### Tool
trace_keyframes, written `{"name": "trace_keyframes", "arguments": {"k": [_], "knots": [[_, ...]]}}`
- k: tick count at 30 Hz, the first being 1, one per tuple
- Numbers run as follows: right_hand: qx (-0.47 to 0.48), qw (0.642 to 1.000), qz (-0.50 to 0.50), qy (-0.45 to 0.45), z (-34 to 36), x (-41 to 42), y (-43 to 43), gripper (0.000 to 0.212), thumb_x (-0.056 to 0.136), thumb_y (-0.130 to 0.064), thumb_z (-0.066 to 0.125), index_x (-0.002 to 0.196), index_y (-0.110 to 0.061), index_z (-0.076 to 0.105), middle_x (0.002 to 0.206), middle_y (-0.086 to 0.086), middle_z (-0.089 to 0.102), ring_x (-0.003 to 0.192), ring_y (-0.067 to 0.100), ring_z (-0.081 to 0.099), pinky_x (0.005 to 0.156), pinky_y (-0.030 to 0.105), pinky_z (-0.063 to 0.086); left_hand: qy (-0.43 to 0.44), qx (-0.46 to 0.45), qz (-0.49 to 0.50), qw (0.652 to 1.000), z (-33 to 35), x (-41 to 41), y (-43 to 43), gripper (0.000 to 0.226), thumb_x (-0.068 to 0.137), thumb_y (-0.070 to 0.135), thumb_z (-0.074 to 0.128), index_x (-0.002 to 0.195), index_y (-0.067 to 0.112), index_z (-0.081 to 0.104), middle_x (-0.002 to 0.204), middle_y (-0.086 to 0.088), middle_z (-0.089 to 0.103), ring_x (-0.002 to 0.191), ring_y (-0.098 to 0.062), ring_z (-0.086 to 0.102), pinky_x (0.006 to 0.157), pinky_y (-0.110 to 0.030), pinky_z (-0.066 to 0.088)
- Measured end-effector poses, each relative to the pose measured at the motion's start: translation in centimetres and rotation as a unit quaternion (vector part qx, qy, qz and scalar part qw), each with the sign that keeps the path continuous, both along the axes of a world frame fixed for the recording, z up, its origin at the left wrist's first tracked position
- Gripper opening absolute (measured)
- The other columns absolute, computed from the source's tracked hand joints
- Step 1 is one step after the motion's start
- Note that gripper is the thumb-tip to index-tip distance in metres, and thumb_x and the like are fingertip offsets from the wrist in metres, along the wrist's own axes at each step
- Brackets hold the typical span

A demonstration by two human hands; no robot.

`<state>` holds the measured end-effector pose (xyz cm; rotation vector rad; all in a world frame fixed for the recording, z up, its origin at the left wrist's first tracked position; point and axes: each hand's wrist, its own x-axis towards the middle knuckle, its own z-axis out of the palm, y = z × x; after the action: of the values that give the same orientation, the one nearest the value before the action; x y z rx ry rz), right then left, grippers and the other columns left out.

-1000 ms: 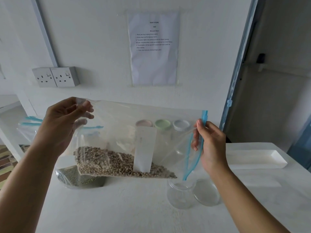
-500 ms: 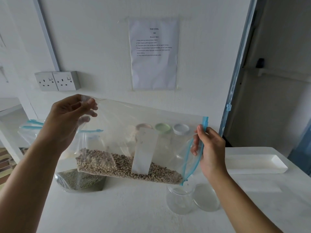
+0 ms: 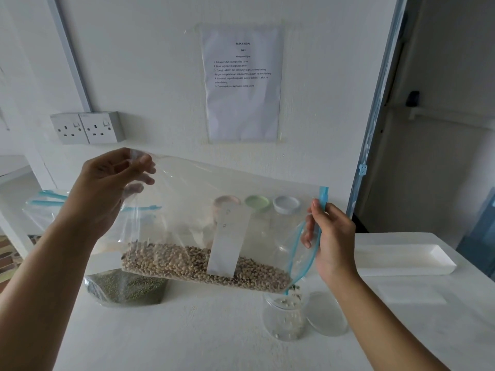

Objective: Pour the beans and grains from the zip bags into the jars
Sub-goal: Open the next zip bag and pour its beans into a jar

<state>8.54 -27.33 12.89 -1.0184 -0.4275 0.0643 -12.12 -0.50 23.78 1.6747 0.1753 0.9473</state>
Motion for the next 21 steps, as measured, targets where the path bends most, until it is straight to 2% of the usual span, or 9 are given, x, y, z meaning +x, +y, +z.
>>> {"name": "trace_keyframes", "arguments": {"k": [6, 10, 21], "knots": [[-0.003, 1.0, -0.002, -0.002, 0.12, 0.09, 0.24, 0.028, 0.098, -0.02, 0.065, 0.073, -0.007, 0.064, 0.057, 0.008, 0.047, 0.047, 0.018, 0.037, 0.043, 0.027, 0.033, -0.002, 0.002, 0.007, 1.0, 0.07, 0.05, 0.26, 0.011, 0.085, 0.031, 0.07, 0.078, 0.024, 0.075, 0.082, 0.001, 0.069, 0.075, -0.012, 0.064, 0.066, -0.019, 0.048], [-0.004, 1.0, -0.003, -0.006, 0.1, 0.19, 0.3, 0.029, 0.098, -0.019, 0.065, 0.071, -0.009, 0.065, 0.057, 0.008, 0.047, 0.047, 0.018, 0.037, 0.043, 0.028, 0.032, -0.004, 0.003, 0.007, 1.0, 0.32, 0.03, 0.25, 0.016, 0.077, 0.04, 0.074, 0.078, 0.024, 0.075, 0.082, 0.001, 0.069, 0.075, -0.012, 0.064, 0.066, -0.019, 0.048], [-0.006, 1.0, -0.013, -0.007, 0.07, 0.36, 0.15, 0.029, 0.097, -0.021, 0.065, 0.074, -0.005, 0.063, 0.057, 0.009, 0.045, 0.047, 0.019, 0.036, 0.043, 0.028, 0.033, -0.001, 0.011, 0.002, 1.0, 0.81, 0.81, 0.12, 0.016, 0.077, 0.04, 0.074, 0.079, 0.024, 0.075, 0.082, 0.001, 0.069, 0.075, -0.013, 0.063, 0.071, -0.025, 0.046]]}}
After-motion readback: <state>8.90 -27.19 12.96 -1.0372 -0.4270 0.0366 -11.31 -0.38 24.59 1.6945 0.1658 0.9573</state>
